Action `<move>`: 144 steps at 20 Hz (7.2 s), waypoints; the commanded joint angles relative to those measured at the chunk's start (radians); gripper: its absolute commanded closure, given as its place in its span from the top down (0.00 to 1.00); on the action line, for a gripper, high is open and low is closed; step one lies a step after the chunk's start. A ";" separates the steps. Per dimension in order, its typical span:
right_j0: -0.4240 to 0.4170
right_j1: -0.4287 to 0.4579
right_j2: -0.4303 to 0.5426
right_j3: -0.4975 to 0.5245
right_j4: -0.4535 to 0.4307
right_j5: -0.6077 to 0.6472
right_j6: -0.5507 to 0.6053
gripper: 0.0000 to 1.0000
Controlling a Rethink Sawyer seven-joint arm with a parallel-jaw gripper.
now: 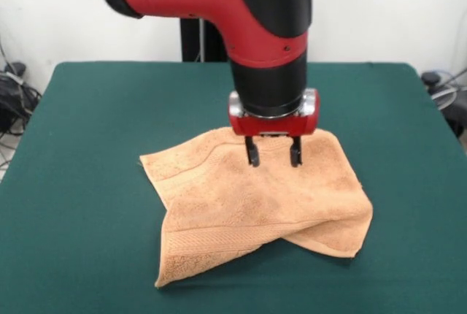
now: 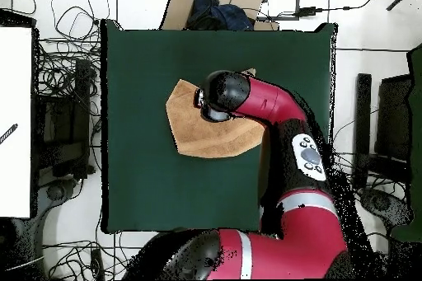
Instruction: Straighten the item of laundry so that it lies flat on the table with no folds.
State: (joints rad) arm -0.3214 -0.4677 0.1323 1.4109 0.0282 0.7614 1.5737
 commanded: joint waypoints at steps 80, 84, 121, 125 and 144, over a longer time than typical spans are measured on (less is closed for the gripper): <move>0.057 0.027 -0.024 0.238 0.097 -0.173 0.228 1.00; 0.066 0.043 -0.033 0.239 0.094 -0.194 0.235 1.00; 0.136 -0.012 -0.081 0.317 0.125 -0.208 0.260 1.00; 0.145 -0.021 -0.069 0.379 0.141 -0.260 0.284 1.00; 0.189 -0.036 -0.088 0.439 0.198 -0.314 0.288 1.00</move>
State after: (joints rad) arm -0.1476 -0.4960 0.0434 1.7875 0.1704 0.5291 1.5807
